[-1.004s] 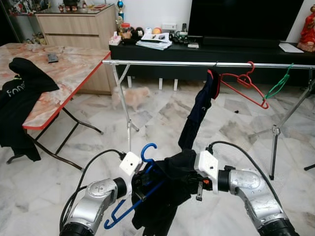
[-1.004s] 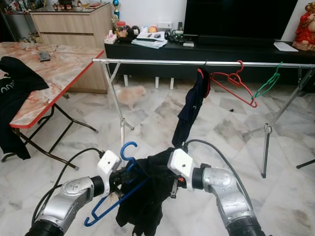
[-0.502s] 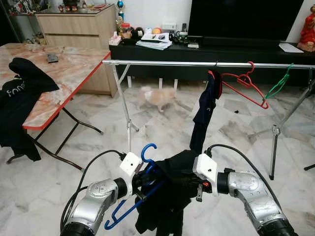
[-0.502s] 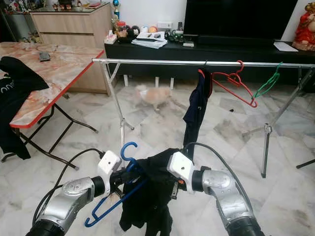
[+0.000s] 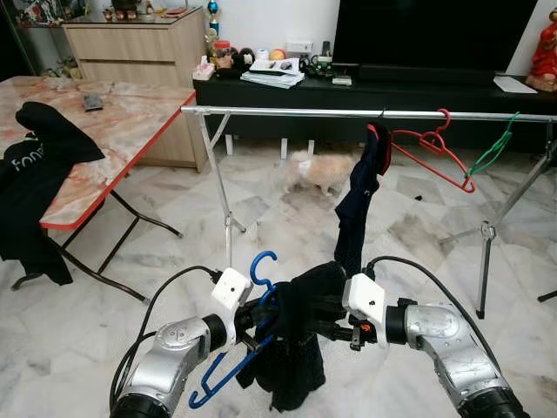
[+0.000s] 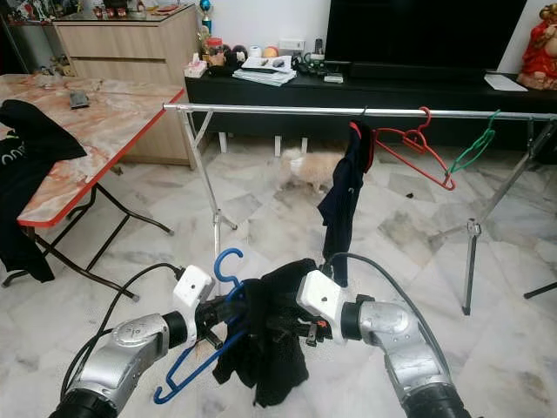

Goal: Hang hanger

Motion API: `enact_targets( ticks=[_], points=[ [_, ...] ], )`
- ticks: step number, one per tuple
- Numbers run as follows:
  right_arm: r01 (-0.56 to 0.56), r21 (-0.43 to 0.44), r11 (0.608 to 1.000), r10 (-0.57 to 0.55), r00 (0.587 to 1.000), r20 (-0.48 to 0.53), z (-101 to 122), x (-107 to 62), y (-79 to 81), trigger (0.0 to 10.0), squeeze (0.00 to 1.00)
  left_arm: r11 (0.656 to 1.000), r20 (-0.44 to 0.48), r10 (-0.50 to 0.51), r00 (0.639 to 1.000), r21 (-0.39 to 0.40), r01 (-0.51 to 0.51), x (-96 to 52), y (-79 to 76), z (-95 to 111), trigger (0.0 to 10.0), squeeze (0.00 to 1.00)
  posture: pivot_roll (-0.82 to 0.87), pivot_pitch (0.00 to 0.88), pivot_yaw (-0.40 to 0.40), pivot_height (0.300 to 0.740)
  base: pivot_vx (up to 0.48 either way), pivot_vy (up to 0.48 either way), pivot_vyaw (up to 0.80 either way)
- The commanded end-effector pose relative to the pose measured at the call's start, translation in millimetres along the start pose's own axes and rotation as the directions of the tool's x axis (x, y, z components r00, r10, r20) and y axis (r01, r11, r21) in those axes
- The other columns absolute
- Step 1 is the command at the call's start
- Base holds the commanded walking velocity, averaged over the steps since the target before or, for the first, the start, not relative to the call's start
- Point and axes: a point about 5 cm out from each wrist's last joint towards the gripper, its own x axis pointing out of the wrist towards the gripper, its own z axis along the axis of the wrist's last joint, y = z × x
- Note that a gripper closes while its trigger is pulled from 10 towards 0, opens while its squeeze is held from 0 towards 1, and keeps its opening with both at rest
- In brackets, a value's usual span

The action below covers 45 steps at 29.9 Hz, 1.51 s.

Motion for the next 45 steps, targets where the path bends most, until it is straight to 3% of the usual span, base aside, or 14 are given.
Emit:
enact_targets(
  ticks=[1, 2, 3, 9, 14, 20, 21, 25, 26, 34, 40, 45],
  points=[
    [0.116, -0.053, 0.992, -0.113, 0.992, 0.063, 21, -5.4, -19.9, 10.0, 0.80, 0.999, 0.064, -0.016, 0.998, 0.036, 0.014, -0.5, 1.1, 14, 10.0, 0.00, 0.05, 0.025, -0.009, 0.740, 0.000, 0.000, 0.00],
    [0.178, -0.059, 0.982, -0.173, 0.982, 0.071, 25, -8.9, -28.2, 10.0, 0.78, 0.999, 0.058, -0.019, 0.998, 0.041, 0.017, -1.2, 1.4, 13, 10.0, 0.00, 0.05, 0.025, -0.009, 0.740, 0.000, 0.000, 0.00],
    [0.195, -0.067, 0.978, -0.191, 0.979, 0.066, 26, -11.3, -31.8, 10.0, 0.00, 0.999, 0.048, -0.025, 0.999, 0.049, 0.023, -1.8, 1.6, 12, 10.0, 0.00, 0.05, 0.025, -0.010, 0.740, 0.000, 0.000, 0.00],
    [0.151, -0.102, 0.983, -0.150, 0.988, 0.021, 23, -15.7, -32.9, 10.0, 0.00, 0.995, 0.018, -0.054, 0.998, 0.087, 0.052, -4.0, 1.4, 10, 10.0, 0.00, 0.05, 0.025, -0.011, 0.740, 0.000, 0.000, 0.00],
    [-0.048, -0.119, 0.992, 0.038, 0.996, -0.081, 14, -18.4, -25.5, 10.0, 0.00, 0.971, -0.023, -0.133, 0.991, 0.200, 0.135, -9.5, -1.5, 11, 10.0, 0.00, 0.05, 0.027, -0.014, 0.740, 0.000, 0.000, 0.00],
    [-0.060, -0.125, 0.990, 0.037, 0.984, -0.174, 4, -22.3, -33.5, 10.0, 0.00, 0.937, -0.030, -0.209, 0.978, 0.282, 0.208, -11.5, -7.3, 16, 10.0, 0.00, 0.06, 0.028, -0.017, 0.740, 0.000, 0.000, 0.00],
    [-0.082, -0.099, 0.992, 0.064, 0.984, -0.166, 4, -22.5, -34.0, 10.0, 1.00, 0.927, -0.034, -0.226, 0.974, 0.300, 0.225, -12.5, -8.4, 17, 10.0, 0.00, 0.06, 0.027, -0.017, 0.740, 0.000, 0.000, 0.00],
    [-0.146, -0.084, 0.986, 0.132, 0.980, -0.148, 7, -23.0, -32.8, 10.0, 1.00, 0.915, -0.054, -0.246, 0.968, 0.318, 0.250, -14.3, -8.0, 17, 10.0, 0.00, 0.06, 0.026, -0.018, 0.740, 0.000, 0.000, 0.00],
    [-0.167, -0.079, 0.983, 0.154, 0.977, -0.147, 6, -22.5, -33.5, 10.0, 0.00, 0.907, -0.061, -0.267, 0.962, 0.320, 0.272, -15.9, -9.1, 18, 10.0, 0.00, 0.06, 0.024, -0.019, 0.740, 0.000, 0.000, 0.00],
    [-0.256, -0.043, 0.966, 0.246, 0.955, -0.163, 1, -19.7, -30.1, 10.0, 0.00, 0.886, -0.084, -0.311, 0.947, 0.335, 0.321, -18.0, -12.8, 19, 10.0, 0.00, 0.07, 0.022, -0.019, 0.740, 0.000, 0.000, 0.00],
    [-0.212, -0.037, 0.977, 0.202, 0.962, -0.183, -3, -15.4, -33.5, 10.0, 0.00, 0.872, -0.106, -0.334, 0.937, 0.343, 0.350, -18.4, -14.7, 20, 10.0, 0.00, 0.07, 0.018, -0.021, 0.740, 0.000, 0.000, 0.00],
    [-0.244, -0.008, 0.970, 0.239, 0.957, -0.165, -6, -9.8, -28.2, 10.0, 0.00, 0.861, -0.119, -0.351, 0.929, 0.349, 0.370, -19.4, -17.0, 20, 10.0, 0.00, 0.08, 0.013, -0.022, 0.740, 0.000, 0.000, 0.00]
  ],
)
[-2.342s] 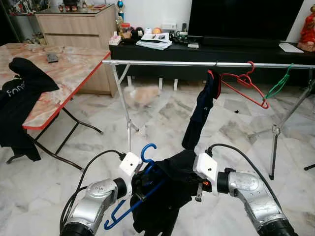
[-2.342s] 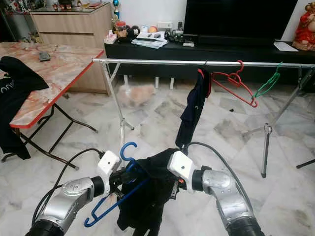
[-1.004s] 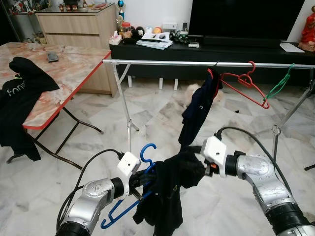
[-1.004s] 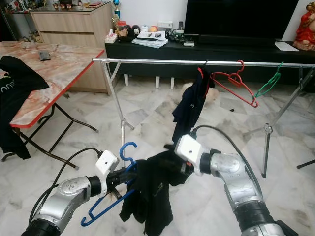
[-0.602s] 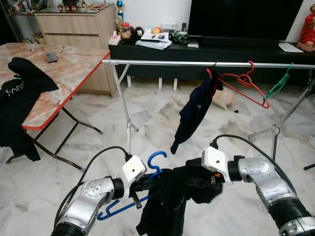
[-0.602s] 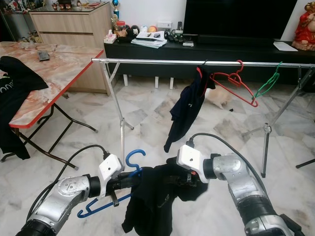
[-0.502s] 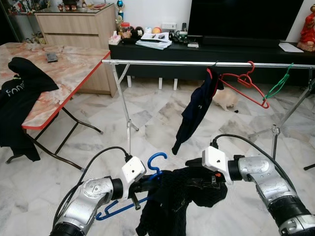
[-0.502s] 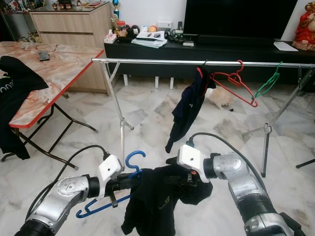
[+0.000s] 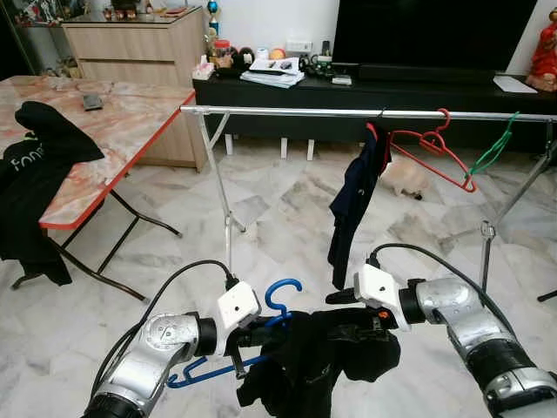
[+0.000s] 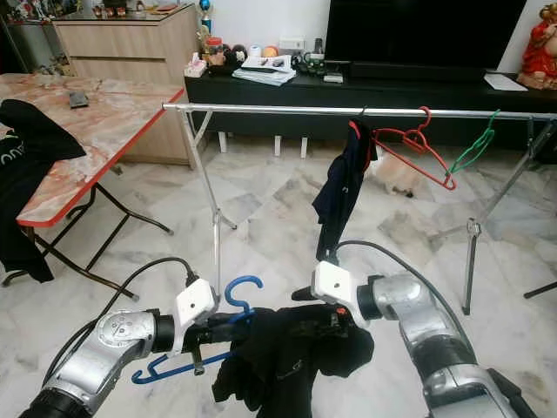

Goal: Hang hanger

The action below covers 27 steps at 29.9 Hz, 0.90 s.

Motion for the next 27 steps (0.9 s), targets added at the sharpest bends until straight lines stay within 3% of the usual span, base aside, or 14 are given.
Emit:
enact_targets(
  ticks=[1, 9, 10, 27],
  points=[
    [-0.010, -0.005, 1.000, 0.010, 1.000, -0.004, 0, 2.4, 0.4, 10.0, 0.00, 0.999, 0.019, -0.017, 1.000, 0.034, 0.016, -0.1, -0.4, 9, 10.0, 0.00, 0.08, 0.013, -0.022, 0.740, 0.000, 0.000, 0.00],
    [-0.043, 0.040, 0.998, 0.043, 0.999, 0.012, -5, 11.3, 4.8, 10.0, 0.00, 0.998, 0.005, -0.038, 0.999, 0.056, 0.038, 0.5, -1.6, 11, 10.0, 0.00, 0.08, 0.009, -0.024, 0.740, 0.000, 0.000, 0.00],
    [-0.049, 0.045, 0.998, 0.049, 0.999, 0.008, -5, 12.0, 5.3, 0.0, 0.00, 0.998, 0.005, -0.039, 0.999, 0.056, 0.039, 0.5, -1.8, 11, 10.0, 0.00, 0.08, 0.009, -0.024, 0.740, 0.000, 0.000, 0.00],
    [-0.049, 0.081, 0.996, 0.050, 0.999, -0.015, -14, 17.6, 9.6, 0.0, 0.00, 0.998, 0.006, -0.040, 0.999, 0.054, 0.040, 2.1, -2.6, 12, 10.0, 0.00, 0.09, 0.011, -0.029, 0.740, 0.000, 0.000, 0.00]
  ],
)
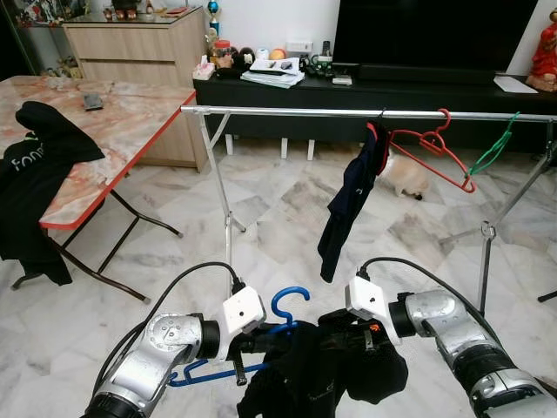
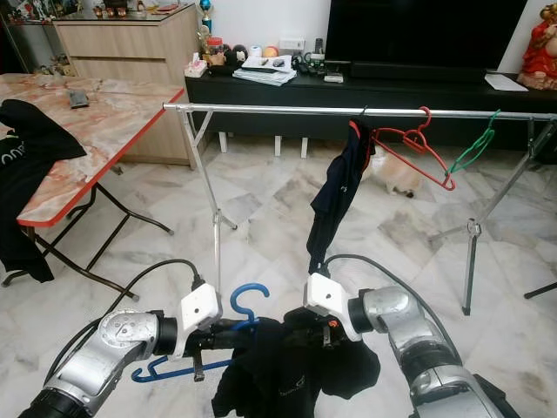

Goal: Hang hanger

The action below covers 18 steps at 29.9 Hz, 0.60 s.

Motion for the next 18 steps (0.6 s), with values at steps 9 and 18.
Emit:
enact_targets(
  ticks=[9, 18],
  points=[
    [-0.032, 0.029, 0.999, 0.031, 0.999, 0.003, -1.8, 11.2, 4.4, 10.0, 1.00, 0.999, 0.035, 0.016, 0.999, 0.040, -0.017, -1.1, 3.1, 13.3, 10.0, 0.00, 0.09, 0.021, -0.034, 0.740, 0.000, 0.000, 0.00],
    [-0.049, 0.027, 0.998, 0.050, 0.999, -0.001, -2.4, 13.2, 5.9, 10.0, 0.00, 0.999, 0.030, 0.005, 1.000, 0.048, -0.006, -1.1, 2.6, 14.9, 10.0, 0.00, 0.10, 0.029, -0.036, 0.740, 0.000, 0.000, 0.00]
  ],
)
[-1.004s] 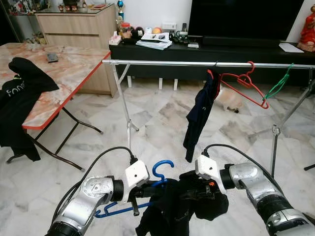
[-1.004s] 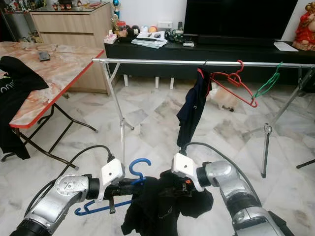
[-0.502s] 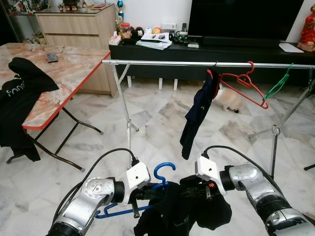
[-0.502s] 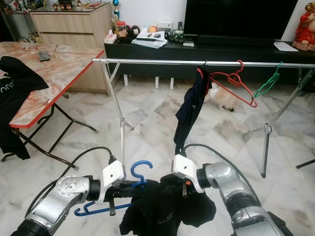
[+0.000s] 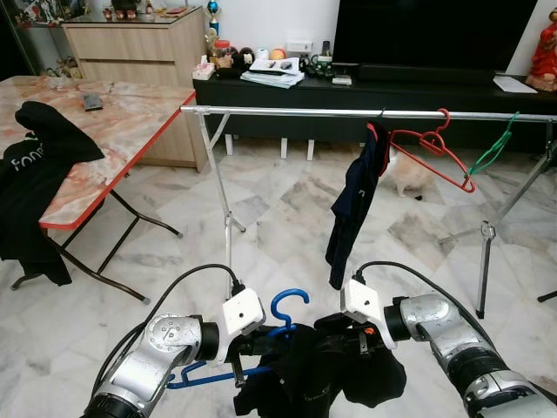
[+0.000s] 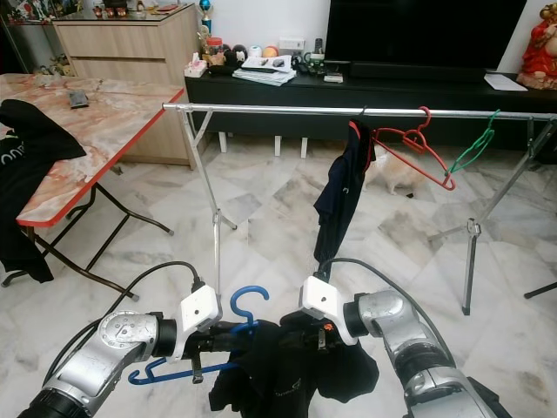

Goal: Hang hanger

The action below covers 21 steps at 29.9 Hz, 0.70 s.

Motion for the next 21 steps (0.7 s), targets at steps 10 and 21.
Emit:
enact_targets(
  ticks=[10, 21],
  points=[
    [-0.017, -0.011, 1.000, 0.016, 0.997, -0.073, -8, 7.0, 4.5, 10.0, 0.00, 0.996, 0.043, -0.014, 0.999, 0.092, 0.010, -2.1, 1.4, 22, 10.0, 0.00, 0.10, 0.036, -0.038, 0.740, 0.000, 0.000, 0.00],
    [-0.016, 0.017, 1.000, 0.017, 0.998, -0.057, -11, 11.5, 7.0, 2.9, 0.00, 0.995, 0.044, -0.023, 0.999, 0.102, 0.019, -3.4, 0.4, 26, 10.0, 0.00, 0.11, 0.040, -0.039, 0.740, 0.000, 0.000, 0.00]
  ],
)
